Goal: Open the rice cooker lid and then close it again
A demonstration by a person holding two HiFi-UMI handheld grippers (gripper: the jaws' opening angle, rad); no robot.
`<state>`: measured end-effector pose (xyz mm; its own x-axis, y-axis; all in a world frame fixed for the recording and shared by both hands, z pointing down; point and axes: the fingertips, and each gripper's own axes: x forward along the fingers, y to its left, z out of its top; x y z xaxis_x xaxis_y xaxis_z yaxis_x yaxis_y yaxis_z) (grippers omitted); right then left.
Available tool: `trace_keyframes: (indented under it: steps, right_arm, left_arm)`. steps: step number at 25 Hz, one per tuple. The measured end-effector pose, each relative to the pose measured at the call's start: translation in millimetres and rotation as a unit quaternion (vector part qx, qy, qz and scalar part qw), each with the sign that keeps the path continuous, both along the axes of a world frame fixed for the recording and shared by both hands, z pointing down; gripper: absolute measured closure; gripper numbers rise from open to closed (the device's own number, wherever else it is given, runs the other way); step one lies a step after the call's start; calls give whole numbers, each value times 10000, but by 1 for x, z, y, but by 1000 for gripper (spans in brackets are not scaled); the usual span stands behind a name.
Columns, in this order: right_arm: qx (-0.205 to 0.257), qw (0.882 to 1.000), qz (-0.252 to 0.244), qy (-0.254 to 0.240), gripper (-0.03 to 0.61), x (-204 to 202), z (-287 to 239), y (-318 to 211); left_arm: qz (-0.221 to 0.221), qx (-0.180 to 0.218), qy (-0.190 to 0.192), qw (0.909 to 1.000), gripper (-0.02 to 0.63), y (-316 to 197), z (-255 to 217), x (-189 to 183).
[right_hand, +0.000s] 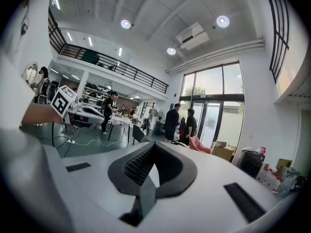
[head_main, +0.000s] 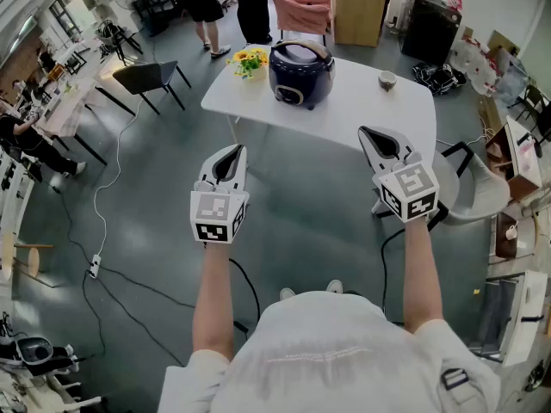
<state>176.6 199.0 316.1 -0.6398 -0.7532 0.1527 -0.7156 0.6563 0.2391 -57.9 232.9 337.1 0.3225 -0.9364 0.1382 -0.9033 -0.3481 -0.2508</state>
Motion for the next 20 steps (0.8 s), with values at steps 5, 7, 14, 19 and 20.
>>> trace_keyframes:
  steps: [5, 7, 14, 19, 20]
  right_arm:
    - [19, 9999, 15, 109, 555, -2, 0, 3]
    - [3, 10000, 14, 73, 555, -4, 1, 5]
    - [-157, 9998, -70, -112, 555, -19, 4, 12]
    - [-259, 9995, -34, -182, 554, -32, 7, 21]
    - [-264, 9995, -19, -192, 554, -35, 7, 23]
  left_arm:
    - [23, 13, -1, 10000, 599, 2, -3, -1]
    - [43, 28, -3, 10000, 599, 3, -5, -2]
    - [112, -69, 31, 9999, 598, 6, 0, -13]
    - [194, -124, 124, 9997, 597, 14, 6, -26]
    - [202, -139, 128, 9996, 597, 15, 7, -30]
